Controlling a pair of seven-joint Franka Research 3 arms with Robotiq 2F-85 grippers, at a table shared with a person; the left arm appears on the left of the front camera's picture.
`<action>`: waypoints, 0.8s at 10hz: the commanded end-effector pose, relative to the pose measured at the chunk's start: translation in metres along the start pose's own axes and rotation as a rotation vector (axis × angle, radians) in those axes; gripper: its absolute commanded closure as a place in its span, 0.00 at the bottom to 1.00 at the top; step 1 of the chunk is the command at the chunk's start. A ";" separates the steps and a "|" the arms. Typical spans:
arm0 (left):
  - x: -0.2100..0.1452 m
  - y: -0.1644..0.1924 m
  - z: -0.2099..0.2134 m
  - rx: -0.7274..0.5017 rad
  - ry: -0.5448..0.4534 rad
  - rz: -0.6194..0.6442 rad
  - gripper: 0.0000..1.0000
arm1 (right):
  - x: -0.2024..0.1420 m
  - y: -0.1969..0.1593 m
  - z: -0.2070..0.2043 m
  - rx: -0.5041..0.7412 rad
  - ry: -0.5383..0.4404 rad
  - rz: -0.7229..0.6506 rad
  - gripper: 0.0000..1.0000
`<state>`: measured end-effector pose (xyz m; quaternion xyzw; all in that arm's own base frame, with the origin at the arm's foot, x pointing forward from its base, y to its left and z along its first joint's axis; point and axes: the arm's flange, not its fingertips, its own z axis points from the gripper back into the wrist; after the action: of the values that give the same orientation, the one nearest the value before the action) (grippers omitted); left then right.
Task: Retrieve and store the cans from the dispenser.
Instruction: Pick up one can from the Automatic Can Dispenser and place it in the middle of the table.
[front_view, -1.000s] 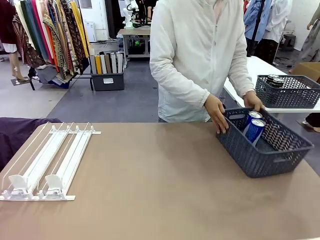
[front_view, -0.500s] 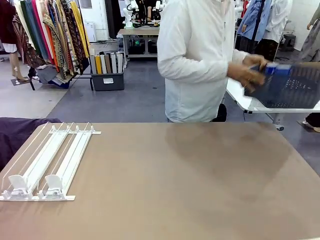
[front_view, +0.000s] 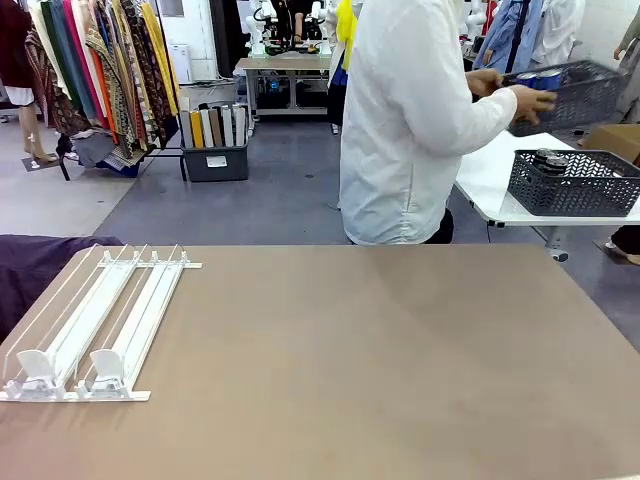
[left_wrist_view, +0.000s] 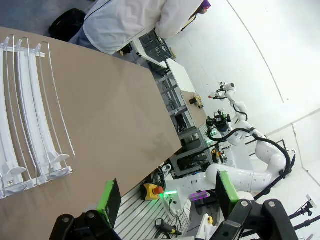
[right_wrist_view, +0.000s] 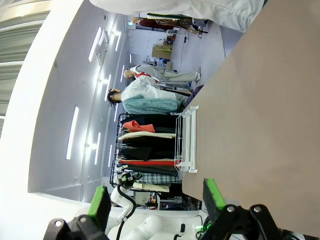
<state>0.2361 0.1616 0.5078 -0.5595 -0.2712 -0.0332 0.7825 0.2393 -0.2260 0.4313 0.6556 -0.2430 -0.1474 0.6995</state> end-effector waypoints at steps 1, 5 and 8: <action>0.003 0.000 0.000 -0.018 -0.011 -0.018 0.00 | 0.002 0.002 0.000 0.013 -0.003 0.025 0.00; 0.003 0.000 0.000 -0.018 -0.011 -0.018 0.00 | 0.002 0.002 0.000 0.013 -0.003 0.025 0.00; 0.003 0.000 0.000 -0.018 -0.011 -0.018 0.00 | 0.002 0.002 0.000 0.013 -0.003 0.025 0.00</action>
<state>0.2361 0.1617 0.5077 -0.5594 -0.2713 -0.0333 0.7825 0.2393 -0.2260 0.4313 0.6556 -0.2430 -0.1474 0.6995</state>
